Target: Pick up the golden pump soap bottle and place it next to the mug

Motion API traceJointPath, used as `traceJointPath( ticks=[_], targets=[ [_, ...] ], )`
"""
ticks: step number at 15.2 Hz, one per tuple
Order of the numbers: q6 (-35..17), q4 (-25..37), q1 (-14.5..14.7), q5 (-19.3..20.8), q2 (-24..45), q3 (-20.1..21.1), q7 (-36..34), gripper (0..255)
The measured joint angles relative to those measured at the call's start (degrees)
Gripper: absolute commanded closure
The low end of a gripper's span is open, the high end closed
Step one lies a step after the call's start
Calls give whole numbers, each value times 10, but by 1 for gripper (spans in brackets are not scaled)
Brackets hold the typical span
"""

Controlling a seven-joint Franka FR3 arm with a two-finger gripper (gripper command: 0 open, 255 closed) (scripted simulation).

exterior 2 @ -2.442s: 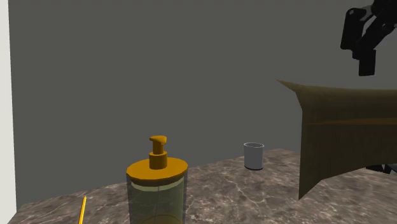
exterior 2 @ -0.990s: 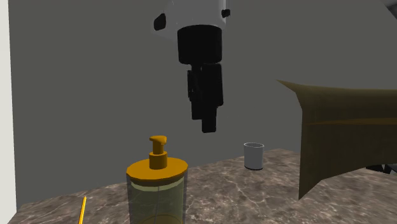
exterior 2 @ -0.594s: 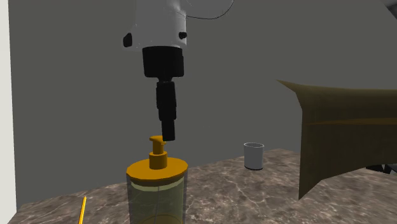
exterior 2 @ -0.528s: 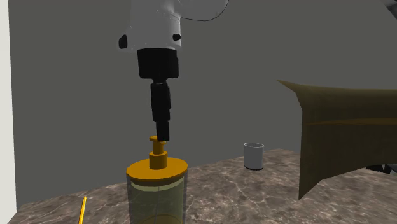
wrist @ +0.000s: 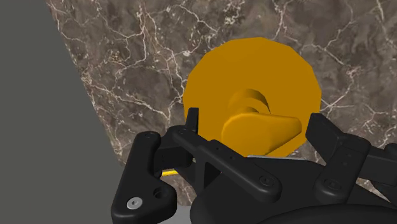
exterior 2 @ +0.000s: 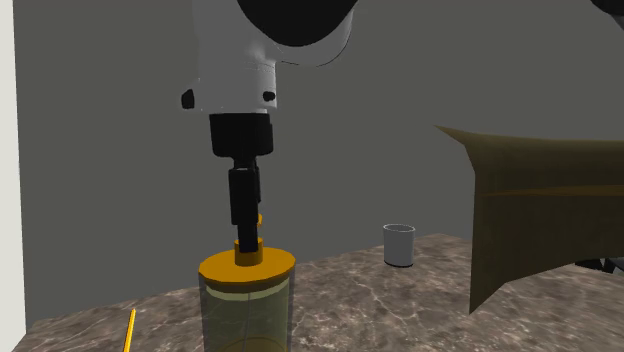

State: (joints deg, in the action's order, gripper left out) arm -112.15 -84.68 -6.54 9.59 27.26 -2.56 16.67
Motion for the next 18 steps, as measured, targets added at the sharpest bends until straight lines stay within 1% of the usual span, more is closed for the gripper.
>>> traceJointPath(
  ticks=[6,7,18],
  targets=[
    [-5,-3,0,0,1,0,-1,0],
    [-5,-3,0,0,1,0,-1,255],
    [-2,-1,0,0,0,0,0,255]
  ],
)
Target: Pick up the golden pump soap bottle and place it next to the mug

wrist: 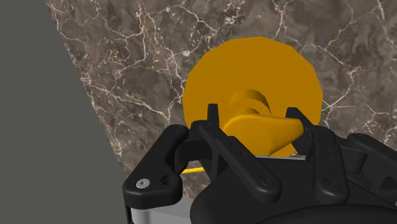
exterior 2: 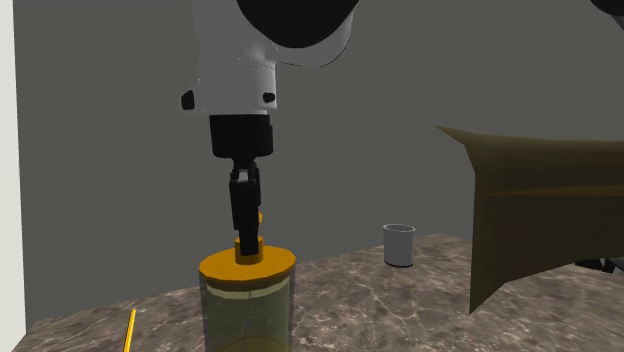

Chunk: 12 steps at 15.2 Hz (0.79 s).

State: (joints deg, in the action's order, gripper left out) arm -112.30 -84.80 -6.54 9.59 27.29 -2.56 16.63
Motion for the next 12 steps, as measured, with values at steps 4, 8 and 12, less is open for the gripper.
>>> traceJointPath(
  ticks=[4,8,12],
  targets=[
    [23,17,0,-1,-6,0,4,255],
    [50,38,0,-2,-12,0,9,255],
    [80,70,1,-4,-12,0,13,255]
  ],
)
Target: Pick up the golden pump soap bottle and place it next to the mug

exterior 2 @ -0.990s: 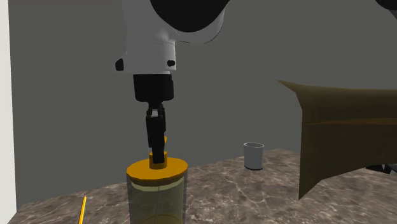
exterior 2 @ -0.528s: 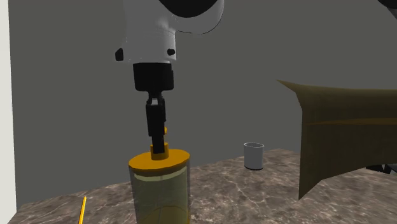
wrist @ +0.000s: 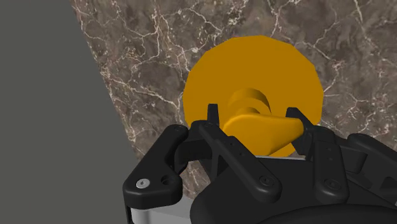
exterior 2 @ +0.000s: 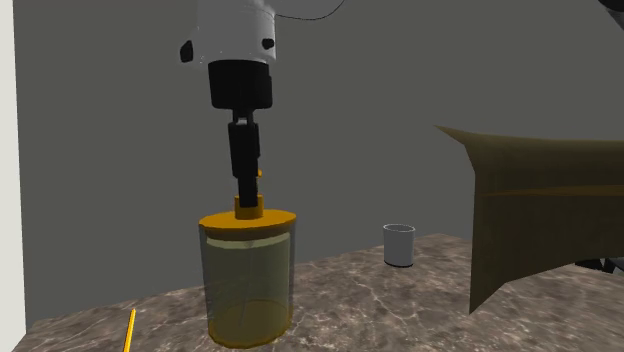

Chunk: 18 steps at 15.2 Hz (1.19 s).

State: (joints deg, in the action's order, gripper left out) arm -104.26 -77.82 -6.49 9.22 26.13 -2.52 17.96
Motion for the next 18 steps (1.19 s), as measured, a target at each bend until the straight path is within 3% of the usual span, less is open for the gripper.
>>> traceJointPath(
  ticks=[13,18],
  targets=[
    [102,106,1,-3,4,0,15,255],
    [149,173,2,-4,23,-1,22,255]
  ],
)
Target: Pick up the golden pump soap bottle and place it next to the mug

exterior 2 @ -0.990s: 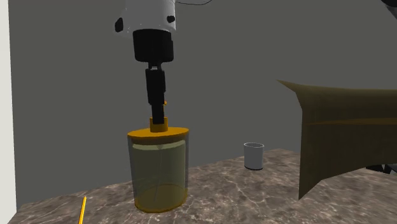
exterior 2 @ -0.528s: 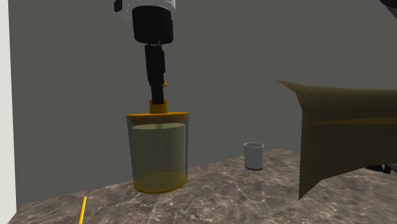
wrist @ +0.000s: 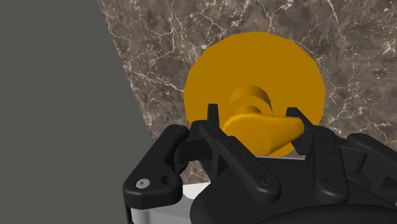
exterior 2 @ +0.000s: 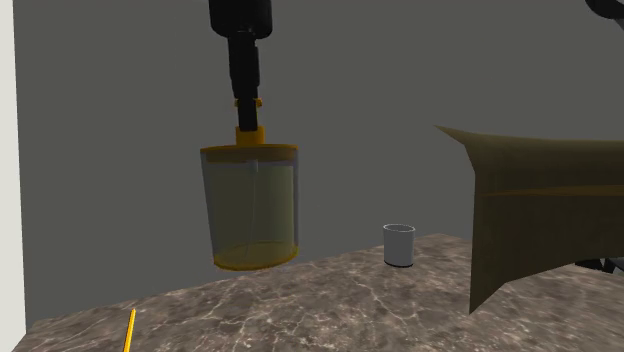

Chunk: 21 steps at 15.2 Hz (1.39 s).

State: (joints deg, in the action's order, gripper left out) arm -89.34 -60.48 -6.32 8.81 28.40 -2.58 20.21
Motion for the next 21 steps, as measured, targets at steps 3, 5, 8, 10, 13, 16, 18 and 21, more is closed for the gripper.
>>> traceJointPath(
  ticks=[3,5,8,10,13,16,18,21],
  targets=[
    [18,17,-4,-1,-2,-1,8,255],
    [2,-28,-15,-1,-34,-5,21,255],
    [-17,-96,-34,-1,-86,-13,45,255],
    [-26,-133,-45,-1,-117,-18,60,255],
    [-40,-181,-66,-2,-157,-30,92,255],
    [-54,-227,-85,-2,-195,-43,123,255],
    [-58,-246,-98,-2,-213,-53,145,255],
    [-65,-278,-115,0,-243,-67,177,255]
  ],
)
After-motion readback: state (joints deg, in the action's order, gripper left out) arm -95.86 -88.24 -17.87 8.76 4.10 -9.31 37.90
